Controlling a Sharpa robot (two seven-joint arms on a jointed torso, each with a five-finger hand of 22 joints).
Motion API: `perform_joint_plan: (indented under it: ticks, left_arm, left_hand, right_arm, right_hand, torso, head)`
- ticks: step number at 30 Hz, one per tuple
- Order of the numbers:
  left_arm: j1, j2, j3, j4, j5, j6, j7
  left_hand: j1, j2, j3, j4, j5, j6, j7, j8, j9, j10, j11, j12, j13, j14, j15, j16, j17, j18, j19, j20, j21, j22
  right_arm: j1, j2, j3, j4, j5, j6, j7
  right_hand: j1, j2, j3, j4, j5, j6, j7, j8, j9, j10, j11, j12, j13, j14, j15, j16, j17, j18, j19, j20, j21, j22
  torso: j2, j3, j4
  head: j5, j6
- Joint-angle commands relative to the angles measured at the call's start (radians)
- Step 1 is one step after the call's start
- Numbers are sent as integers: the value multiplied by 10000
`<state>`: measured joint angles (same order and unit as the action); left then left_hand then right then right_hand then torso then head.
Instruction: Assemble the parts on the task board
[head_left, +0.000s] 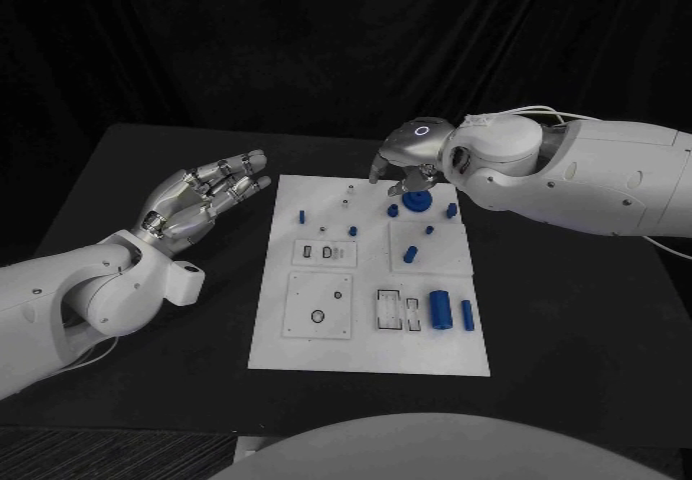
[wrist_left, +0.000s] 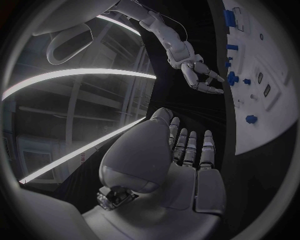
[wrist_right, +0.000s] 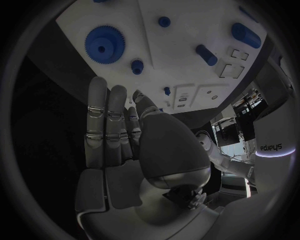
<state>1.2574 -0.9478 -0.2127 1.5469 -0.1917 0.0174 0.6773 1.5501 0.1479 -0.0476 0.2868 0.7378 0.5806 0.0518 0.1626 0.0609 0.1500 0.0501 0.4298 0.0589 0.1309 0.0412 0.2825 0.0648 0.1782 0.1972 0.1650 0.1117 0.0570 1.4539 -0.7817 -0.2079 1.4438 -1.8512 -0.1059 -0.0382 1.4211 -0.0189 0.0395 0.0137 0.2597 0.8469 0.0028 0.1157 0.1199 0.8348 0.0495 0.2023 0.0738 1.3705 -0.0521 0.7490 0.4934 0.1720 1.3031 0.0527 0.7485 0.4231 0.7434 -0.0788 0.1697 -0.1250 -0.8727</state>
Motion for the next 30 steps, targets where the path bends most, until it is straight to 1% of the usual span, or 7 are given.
perform_joint_plan:
  ticks: [1, 3, 5, 9, 15, 24, 30]
  left_arm:
    - [32, 30, 10, -3, -32, 242, 877]
    - [32, 35, 10, -12, -32, 259, 866]
    - [32, 40, 10, -24, -32, 275, 852]
    - [32, 48, 10, -44, -32, 307, 833]
    - [31, 63, 9, -71, -32, 384, 787]
    - [30, 86, 9, -153, -32, 518, 689]
    - [30, 102, 9, -182, -32, 608, 624]
  left_hand:
    - [142, 1, 92, -27, 51, 18, 94, -14, 3, -78, 18, -39, -14, -14, 66, 54, -19, 34, 32, 81, 64, 17]
    - [151, -1, 101, -30, 57, 27, 97, -10, 5, -80, 19, -34, -16, -12, 68, 61, -20, 34, 35, 84, 66, 17]
    - [164, -4, 114, -35, 65, 39, 102, -5, 7, -86, 23, -36, -19, -12, 71, 61, -23, 35, 40, 88, 68, 18]
    - [187, -8, 137, -42, 79, 78, 112, 11, 13, -95, 29, -32, -24, -6, 75, 77, -24, 36, 47, 95, 73, 19]
    - [214, -8, 168, -49, 94, 96, 125, 21, 16, -111, 35, -41, -31, -9, 83, 76, -31, 36, 45, 104, 72, 17]
    - [266, -8, 230, -67, 107, 51, 144, 13, 12, -161, 50, -81, -47, -33, 101, 52, -48, 36, 40, 121, 69, 13]
    - [287, -5, 255, -74, 113, 45, 147, 14, 12, -172, 55, -80, -50, -32, 107, 60, -51, 36, 43, 127, 71, 13]
  right_arm:
    - [-55, -107, 5, 76, -142, 240, 64]
    - [-79, -173, 5, 111, -142, 245, 75]
    - [-106, -236, 5, 134, -142, 271, 72]
    - [-175, -322, 4, 127, -142, 260, 73]
    - [-296, -385, 4, 58, -142, 200, 79]
    - [-469, -247, 4, -206, -142, 48, 140]
    - [-590, -115, 4, -417, -142, -168, 272]
  right_hand:
    - [20, -159, 154, -49, 131, -114, 3, -113, 10, -208, 38, -200, -35, -150, 44, 45, 6, 90, -184, 30, 95, 126]
    - [71, -179, 261, -127, 273, -297, -14, -256, -31, -355, 86, -370, -65, -171, 64, 68, 9, 73, -227, 54, 230, 321]
    - [51, -201, 309, -151, 282, -376, -19, -332, -63, -428, 119, -484, -79, -172, 83, 84, 9, 52, -230, 74, 365, 514]
    - [-27, -217, 358, -135, 144, -283, 19, -326, -59, -421, 137, -586, -78, -161, 98, 113, 12, 33, -237, 97, 523, 738]
    - [-146, -256, 441, -95, -40, -94, 35, -300, -21, -105, 77, -584, -22, -186, 85, 140, 8, 45, -331, 106, 610, 896]
    - [-153, -231, 510, -93, -77, 18, 76, -272, 11, 38, 58, -567, 4, -221, 77, 148, 8, 31, -372, 102, 699, 1053]
    - [-206, -246, 587, -71, -169, 208, 91, -222, 93, 346, 25, -468, 65, -231, 62, 199, 26, 13, -412, 90, 845, 1294]
  torso:
    - [43, 19, -13]
    - [28, 7, -12]
    - [-4, -25, -9]
    - [-14, -33, -24]
    - [-28, -62, -11]
    - [-35, -68, 6]
    - [-43, -65, -12]
  head:
    - [-5, 1]
    - [3, 1]
    - [12, 1]
    - [50, 1]
    - [85, 1]
    - [71, 1]
    - [96, 1]
